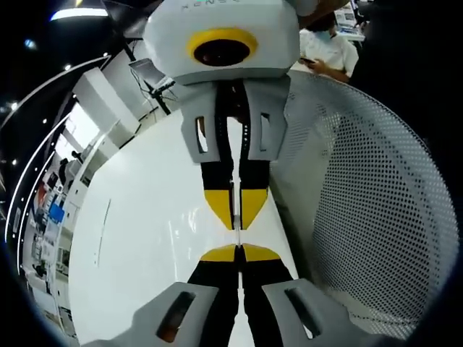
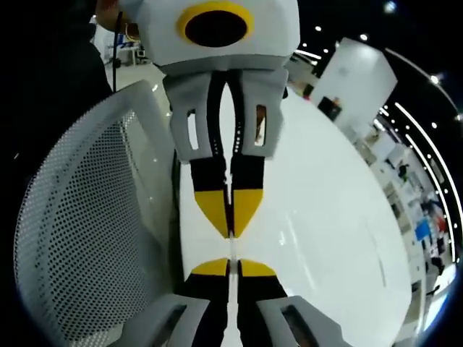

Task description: Open the resealable bag by pulling the two sides of the seal apart until the entire bag opening is separated and visibly accessible.

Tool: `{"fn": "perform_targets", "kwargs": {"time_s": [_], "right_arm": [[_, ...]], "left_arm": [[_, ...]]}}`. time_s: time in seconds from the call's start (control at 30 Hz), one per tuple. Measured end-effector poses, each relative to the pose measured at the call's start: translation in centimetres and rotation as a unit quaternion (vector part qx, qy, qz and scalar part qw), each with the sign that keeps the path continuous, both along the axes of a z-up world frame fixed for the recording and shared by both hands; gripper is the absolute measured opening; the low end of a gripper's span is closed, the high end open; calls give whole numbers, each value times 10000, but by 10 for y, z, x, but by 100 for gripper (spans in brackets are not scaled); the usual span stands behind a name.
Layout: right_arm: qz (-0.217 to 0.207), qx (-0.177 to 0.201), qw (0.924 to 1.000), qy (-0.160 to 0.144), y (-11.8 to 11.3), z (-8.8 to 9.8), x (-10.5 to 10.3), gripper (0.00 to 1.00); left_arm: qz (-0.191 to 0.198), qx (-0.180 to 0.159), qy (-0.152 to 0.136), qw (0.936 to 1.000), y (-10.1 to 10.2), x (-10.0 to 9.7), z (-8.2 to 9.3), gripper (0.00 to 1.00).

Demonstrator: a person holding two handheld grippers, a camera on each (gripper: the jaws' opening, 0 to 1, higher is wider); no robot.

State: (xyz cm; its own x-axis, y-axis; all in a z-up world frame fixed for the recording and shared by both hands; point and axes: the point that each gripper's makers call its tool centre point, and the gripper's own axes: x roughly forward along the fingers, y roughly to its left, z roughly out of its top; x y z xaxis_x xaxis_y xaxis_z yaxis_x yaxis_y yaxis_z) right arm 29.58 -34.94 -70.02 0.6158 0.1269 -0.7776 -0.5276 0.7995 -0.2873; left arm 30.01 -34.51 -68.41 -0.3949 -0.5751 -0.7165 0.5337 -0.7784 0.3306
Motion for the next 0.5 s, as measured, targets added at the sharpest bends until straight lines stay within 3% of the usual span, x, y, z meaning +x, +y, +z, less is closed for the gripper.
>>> {"fn": "perform_targets", "kwargs": {"time_s": [0.3, 0.5], "right_arm": [[-114, -7, 9999, 58, -6, -3, -10, 0], [-162, -40, 9998, 117, -10, -5, -15, 0]], "left_arm": [[194, 43, 277, 9994, 5, 3, 2, 0], [191, 79, 301, 9993, 6, 5, 2, 0]]}}
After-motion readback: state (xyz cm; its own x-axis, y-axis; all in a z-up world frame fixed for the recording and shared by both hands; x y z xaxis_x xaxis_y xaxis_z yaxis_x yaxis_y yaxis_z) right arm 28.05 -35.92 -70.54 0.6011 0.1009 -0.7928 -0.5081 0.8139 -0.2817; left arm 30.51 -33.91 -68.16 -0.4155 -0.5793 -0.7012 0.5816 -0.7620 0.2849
